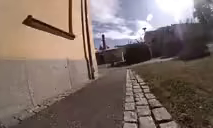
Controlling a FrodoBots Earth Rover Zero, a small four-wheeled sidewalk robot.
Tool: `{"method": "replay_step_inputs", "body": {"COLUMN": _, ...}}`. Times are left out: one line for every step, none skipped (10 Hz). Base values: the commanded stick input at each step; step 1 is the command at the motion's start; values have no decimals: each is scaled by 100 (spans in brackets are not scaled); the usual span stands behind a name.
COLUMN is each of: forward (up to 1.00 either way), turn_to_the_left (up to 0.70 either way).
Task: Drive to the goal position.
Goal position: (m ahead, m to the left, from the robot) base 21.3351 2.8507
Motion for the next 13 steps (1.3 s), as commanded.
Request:
{"method": "replay_step_inputs", "body": {"forward": 70, "turn_to_the_left": 0}}
{"method": "replay_step_inputs", "body": {"forward": 70, "turn_to_the_left": 0}}
{"method": "replay_step_inputs", "body": {"forward": 70, "turn_to_the_left": 0}}
{"method": "replay_step_inputs", "body": {"forward": 70, "turn_to_the_left": 0}}
{"method": "replay_step_inputs", "body": {"forward": 70, "turn_to_the_left": 0}}
{"method": "replay_step_inputs", "body": {"forward": 70, "turn_to_the_left": 0}}
{"method": "replay_step_inputs", "body": {"forward": 70, "turn_to_the_left": 0}}
{"method": "replay_step_inputs", "body": {"forward": 70, "turn_to_the_left": 0}}
{"method": "replay_step_inputs", "body": {"forward": 70, "turn_to_the_left": 0}}
{"method": "replay_step_inputs", "body": {"forward": 70, "turn_to_the_left": -15}}
{"method": "replay_step_inputs", "body": {"forward": 70, "turn_to_the_left": -24}}
{"method": "replay_step_inputs", "body": {"forward": 70, "turn_to_the_left": -12}}
{"method": "replay_step_inputs", "body": {"forward": 70, "turn_to_the_left": 0}}
